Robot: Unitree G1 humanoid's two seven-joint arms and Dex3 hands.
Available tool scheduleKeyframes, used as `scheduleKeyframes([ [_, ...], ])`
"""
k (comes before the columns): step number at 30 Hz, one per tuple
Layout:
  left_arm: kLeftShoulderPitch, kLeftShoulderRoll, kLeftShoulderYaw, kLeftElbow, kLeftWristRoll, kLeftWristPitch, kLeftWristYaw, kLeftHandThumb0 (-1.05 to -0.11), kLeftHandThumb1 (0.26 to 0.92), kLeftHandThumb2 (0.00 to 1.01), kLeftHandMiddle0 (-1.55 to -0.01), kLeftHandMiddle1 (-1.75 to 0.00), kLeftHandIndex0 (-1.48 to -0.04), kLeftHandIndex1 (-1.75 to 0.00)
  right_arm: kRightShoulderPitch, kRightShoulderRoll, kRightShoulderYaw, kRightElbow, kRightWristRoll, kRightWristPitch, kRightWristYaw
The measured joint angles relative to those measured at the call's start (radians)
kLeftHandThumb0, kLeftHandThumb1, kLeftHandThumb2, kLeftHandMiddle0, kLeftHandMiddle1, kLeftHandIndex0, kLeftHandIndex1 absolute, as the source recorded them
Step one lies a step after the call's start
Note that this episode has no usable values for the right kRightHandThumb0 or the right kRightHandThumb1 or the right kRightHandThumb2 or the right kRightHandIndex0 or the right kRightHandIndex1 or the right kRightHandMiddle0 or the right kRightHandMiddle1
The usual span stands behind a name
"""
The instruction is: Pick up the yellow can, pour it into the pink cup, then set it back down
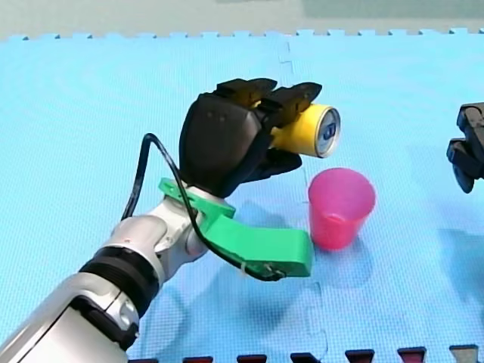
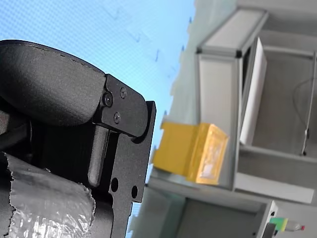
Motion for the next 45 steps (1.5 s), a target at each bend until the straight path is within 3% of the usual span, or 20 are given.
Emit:
scheduleKeyframes([
  [30,-0.015,0.001,-0.013,0.041,-0.029,0.003,0.045,-0.381,0.802,0.00,-1.43,-0.03,-1.24,0.00,0.000,-0.002,-0.003,0.000,0.009,-0.002,0.008],
  [40,-0.012,-0.001,0.008,0.064,-0.058,-0.051,0.095,-0.382,0.795,0.00,-1.29,0.00,-1.21,0.00,0.000,-0.005,-0.004,0.000,0.010,-0.004,0.010],
  [45,0.001,-0.004,0.043,0.087,-0.098,-0.044,0.113,-0.397,0.791,0.00,-1.25,0.00,-1.19,0.00,0.000,-0.008,-0.004,0.000,0.011,-0.004,0.013],
])
